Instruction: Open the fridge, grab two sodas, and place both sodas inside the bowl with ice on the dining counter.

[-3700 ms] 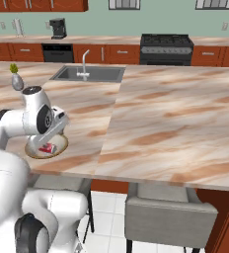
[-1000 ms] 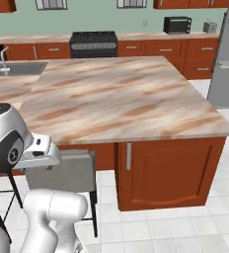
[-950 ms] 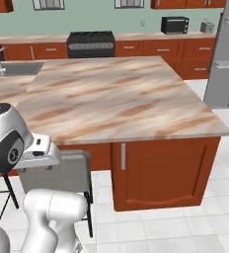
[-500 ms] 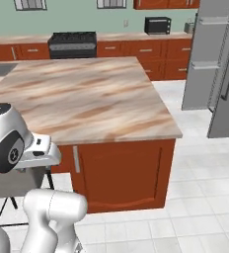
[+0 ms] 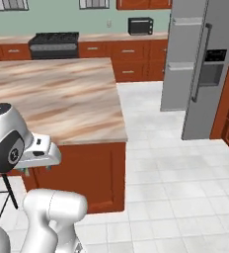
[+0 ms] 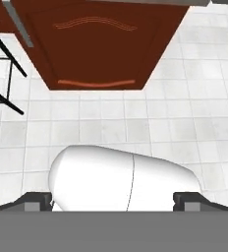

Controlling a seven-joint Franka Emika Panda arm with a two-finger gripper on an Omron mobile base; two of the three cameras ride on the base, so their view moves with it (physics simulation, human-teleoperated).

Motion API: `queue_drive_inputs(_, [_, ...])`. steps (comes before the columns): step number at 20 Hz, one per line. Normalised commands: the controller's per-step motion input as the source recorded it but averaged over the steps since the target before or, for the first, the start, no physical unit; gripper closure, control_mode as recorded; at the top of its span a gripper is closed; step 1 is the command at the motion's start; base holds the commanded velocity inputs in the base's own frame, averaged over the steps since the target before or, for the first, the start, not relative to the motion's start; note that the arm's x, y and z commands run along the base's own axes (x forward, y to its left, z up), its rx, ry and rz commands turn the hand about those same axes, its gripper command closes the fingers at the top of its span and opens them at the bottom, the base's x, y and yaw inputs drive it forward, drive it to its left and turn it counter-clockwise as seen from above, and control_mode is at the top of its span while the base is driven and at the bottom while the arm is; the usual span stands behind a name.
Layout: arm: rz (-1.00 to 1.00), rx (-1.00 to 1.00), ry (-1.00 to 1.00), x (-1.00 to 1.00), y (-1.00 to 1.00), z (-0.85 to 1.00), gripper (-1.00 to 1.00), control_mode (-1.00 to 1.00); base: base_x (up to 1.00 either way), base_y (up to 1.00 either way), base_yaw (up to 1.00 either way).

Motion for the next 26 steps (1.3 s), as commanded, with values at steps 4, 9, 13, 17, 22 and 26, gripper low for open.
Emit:
queue_drive_inputs(4, [0.00, 0.00, 0.00, 0.00, 0.00, 0.00, -1.00, 1.00, 0.67, -0.99, 0.05])
queue_drive_inputs(9, [0.00, 0.00, 0.00, 0.00, 0.00, 0.00, -1.00, 1.00, 0.94, -0.83, 0.15])
queue_drive_inputs(13, [0.00, 0.00, 0.00, 0.00, 0.00, 0.00, -1.00, 1.00, 1.00, -0.72, 0.21])
queue_drive_inputs(17, [0.00, 0.00, 0.00, 0.00, 0.00, 0.00, -1.00, 1.00, 0.93, -0.82, 0.20])
queue_drive_inputs(22, [0.00, 0.00, 0.00, 0.00, 0.00, 0.00, -1.00, 1.00, 0.91, -0.78, 0.19])
queue_drive_inputs(26, [0.00, 0.00, 0.00, 0.00, 0.00, 0.00, -1.00, 1.00, 1.00, -0.52, 0.22])
